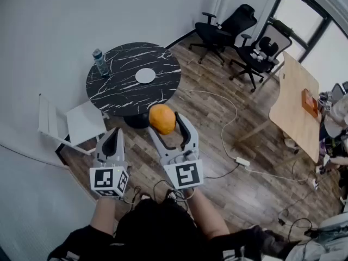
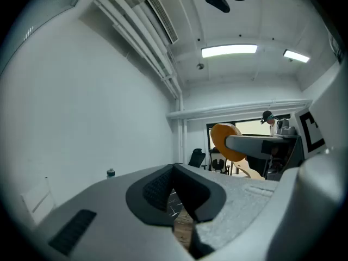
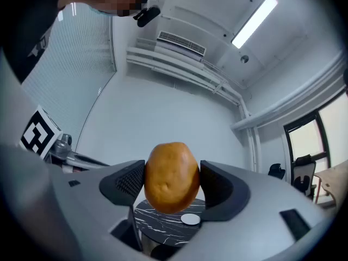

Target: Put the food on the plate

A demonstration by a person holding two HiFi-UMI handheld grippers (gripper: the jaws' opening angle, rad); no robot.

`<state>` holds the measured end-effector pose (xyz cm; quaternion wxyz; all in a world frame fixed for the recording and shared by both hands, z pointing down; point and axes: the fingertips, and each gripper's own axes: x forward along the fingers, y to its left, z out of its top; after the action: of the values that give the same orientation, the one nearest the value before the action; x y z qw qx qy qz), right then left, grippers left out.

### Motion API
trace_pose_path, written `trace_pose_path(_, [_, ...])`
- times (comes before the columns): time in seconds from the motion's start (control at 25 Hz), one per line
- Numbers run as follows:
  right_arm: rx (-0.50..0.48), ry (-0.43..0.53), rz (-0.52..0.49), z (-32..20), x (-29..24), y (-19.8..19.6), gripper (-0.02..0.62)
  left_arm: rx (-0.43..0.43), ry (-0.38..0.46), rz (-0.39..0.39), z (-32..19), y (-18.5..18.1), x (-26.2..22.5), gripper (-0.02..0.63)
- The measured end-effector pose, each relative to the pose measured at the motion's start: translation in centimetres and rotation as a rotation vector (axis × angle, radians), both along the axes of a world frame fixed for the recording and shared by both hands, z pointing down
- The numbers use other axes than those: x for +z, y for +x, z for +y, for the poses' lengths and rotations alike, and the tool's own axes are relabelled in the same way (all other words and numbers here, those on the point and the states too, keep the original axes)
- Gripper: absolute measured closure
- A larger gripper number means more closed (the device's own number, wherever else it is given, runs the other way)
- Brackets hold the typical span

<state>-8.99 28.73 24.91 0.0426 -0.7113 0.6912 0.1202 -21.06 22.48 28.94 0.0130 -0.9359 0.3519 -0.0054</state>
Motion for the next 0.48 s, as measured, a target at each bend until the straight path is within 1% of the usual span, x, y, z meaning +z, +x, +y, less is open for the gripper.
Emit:
trace_pose_path(0.24, [-0.037,-0.010,0.026,1.7,0.6,3.1,0.285,-0.035,-0.003,-0.010,1.7,3.2,0.3,0.606])
trace_pose_path(0.48, [-0.088,-0.023,0.028,1.8,1.9,5.5,0.285,-0.069,-0.048,-0.021,1.7,4.9,2.6,0.606])
